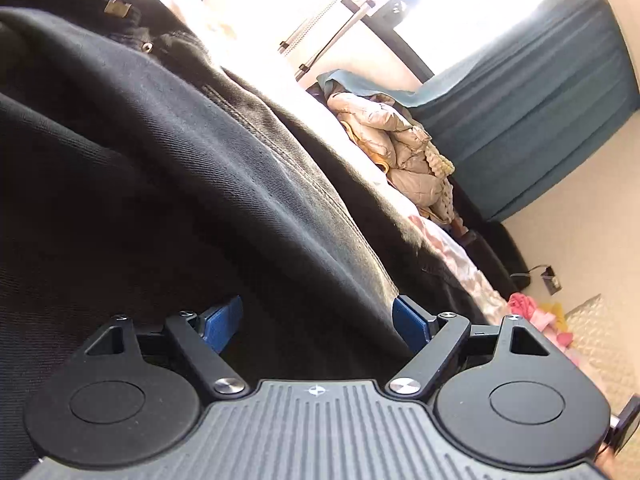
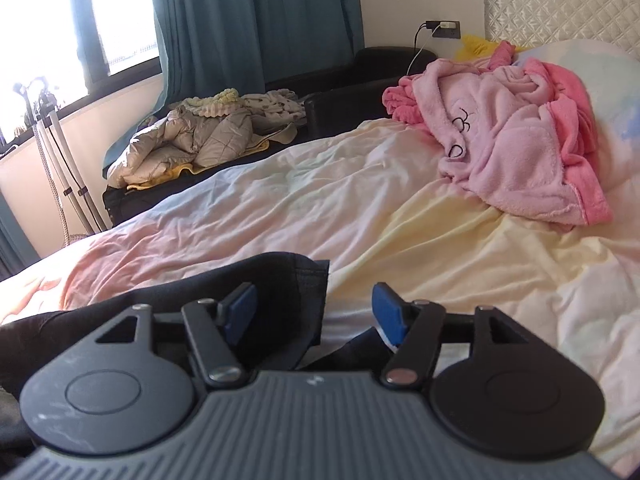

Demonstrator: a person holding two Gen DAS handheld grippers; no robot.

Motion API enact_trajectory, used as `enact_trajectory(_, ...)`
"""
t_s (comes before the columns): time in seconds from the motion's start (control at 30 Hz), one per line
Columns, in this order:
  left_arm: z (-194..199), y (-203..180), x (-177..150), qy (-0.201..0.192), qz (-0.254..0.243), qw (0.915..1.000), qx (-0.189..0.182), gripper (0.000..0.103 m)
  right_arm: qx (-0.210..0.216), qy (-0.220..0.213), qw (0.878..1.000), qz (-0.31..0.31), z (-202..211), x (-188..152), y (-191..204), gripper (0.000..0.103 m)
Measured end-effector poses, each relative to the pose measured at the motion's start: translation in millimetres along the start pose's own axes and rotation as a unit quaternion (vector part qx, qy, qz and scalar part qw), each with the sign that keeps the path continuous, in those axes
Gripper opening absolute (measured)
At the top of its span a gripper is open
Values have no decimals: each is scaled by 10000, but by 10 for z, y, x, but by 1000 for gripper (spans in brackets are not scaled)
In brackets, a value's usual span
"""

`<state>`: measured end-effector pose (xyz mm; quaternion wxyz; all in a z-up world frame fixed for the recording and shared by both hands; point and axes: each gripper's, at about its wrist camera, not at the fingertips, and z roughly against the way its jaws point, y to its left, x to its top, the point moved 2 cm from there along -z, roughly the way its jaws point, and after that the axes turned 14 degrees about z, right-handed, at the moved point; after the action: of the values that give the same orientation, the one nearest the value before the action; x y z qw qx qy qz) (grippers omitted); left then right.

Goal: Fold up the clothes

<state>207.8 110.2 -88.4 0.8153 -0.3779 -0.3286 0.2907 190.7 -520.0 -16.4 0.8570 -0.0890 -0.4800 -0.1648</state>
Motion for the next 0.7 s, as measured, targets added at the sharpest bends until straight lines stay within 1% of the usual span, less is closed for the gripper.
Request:
enact_trajectory(0.03,-29,67,77,62,304,9995,-109,85,-34,-140,9996,-239,78,-20,-62,74)
enact_trajectory(0.07,-71,131,153,135,601,9978,-232,85,66,-257,9982,-530,146,-38,-119,76)
enact_trajectory(0.1,-113,189,225,201,868,9955,-337,85,224,-355,9956,-835,208,-56,-170,78)
enact_trajectory(0.13,-158,222,283,232,1003,9940,-360,84,464,-284,9927,-1076,210,-62,-187,80)
enact_trajectory(0.17,-203,254,342,262,1138,9924,-383,84,745,-128,9888,-1285,183,-63,-187,81)
enact_trajectory(0.23,-289,316,455,314,1383,9890,-420,83,1206,373,9797,-1557,10,-63,-114,82)
enact_trajectory(0.3,-346,338,532,304,1371,9893,-399,79,1538,812,9671,-1856,-222,-81,-21,82)
enact_trajectory(0.33,-370,354,559,304,1383,9892,-386,77,1599,987,9622,-1972,-357,-84,32,82)
enact_trajectory(0.37,-386,381,583,282,1436,9885,-383,72,1610,1144,9586,-2049,-492,-83,87,82)
enact_trajectory(0.43,-405,451,612,247,1606,9858,-418,64,1491,1399,9579,-2013,-754,-66,203,82)
enact_trajectory(0.5,-434,515,640,251,1713,9841,-404,50,1408,1497,9553,-2125,-955,-37,288,81)
enact_trajectory(0.57,-465,563,673,292,1753,9834,-379,38,1432,1471,9548,-2149,-1049,15,384,80)
enact_trajectory(0.6,-470,575,682,303,1767,9829,-431,32,1385,1527,9570,-2041,-1100,35,451,80)
enact_trajectory(0.63,-467,576,688,307,1767,9826,-477,29,1304,1621,9599,-1880,-1158,50,526,79)
enact_trajectory(0.67,-461,575,693,303,1765,9824,-524,21,1222,1715,9624,-1717,-1215,65,600,79)
enact_trajectory(0.7,-444,566,692,267,1751,9825,-576,18,1137,1816,9630,-1633,-1287,53,640,79)
